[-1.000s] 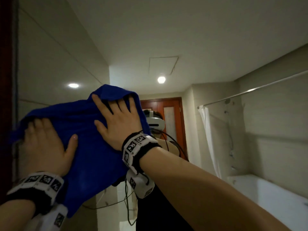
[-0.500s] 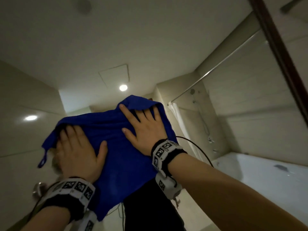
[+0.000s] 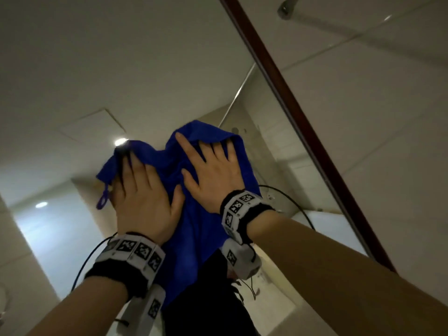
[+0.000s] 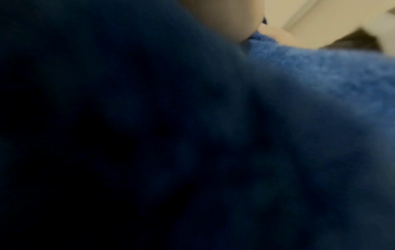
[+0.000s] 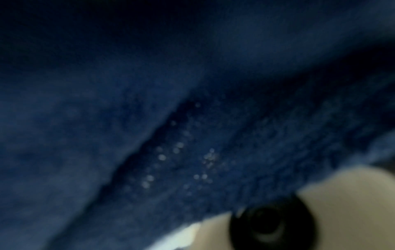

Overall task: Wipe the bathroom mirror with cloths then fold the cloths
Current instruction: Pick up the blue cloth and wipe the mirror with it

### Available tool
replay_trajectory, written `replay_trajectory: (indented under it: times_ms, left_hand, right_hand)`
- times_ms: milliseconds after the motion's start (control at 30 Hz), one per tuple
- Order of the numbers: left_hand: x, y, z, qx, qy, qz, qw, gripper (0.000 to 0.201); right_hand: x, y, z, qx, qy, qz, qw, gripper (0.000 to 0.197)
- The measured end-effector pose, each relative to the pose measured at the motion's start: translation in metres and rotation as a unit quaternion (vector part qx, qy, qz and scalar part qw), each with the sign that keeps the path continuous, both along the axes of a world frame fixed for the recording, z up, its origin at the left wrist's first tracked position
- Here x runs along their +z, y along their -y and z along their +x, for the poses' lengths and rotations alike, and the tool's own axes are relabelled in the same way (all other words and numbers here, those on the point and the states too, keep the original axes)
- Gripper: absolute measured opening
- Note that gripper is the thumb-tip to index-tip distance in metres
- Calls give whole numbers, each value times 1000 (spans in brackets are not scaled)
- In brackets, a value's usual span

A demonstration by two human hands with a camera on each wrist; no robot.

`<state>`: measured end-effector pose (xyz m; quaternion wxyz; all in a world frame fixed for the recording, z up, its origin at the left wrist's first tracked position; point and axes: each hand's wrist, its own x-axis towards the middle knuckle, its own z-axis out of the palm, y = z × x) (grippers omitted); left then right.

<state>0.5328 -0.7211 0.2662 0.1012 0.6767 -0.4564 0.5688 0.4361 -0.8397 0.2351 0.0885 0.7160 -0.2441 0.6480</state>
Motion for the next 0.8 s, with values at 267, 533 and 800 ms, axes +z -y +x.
replay_trajectory:
  times_ms: [267,533,800]
  left_hand:
    - [-32,122,-100,-83,7,62,995,81]
    - [-41,138,-112,-113,34,85,989,73]
    - [-67,108,-87,-85,84,159,980,77]
  right_hand:
    - [-61,131,-114,-16,-32,4,999,69]
    - [-69,137,-111,-4,-39,-10,999,60]
    - [-128,95,-76,-75,23,85,993,63]
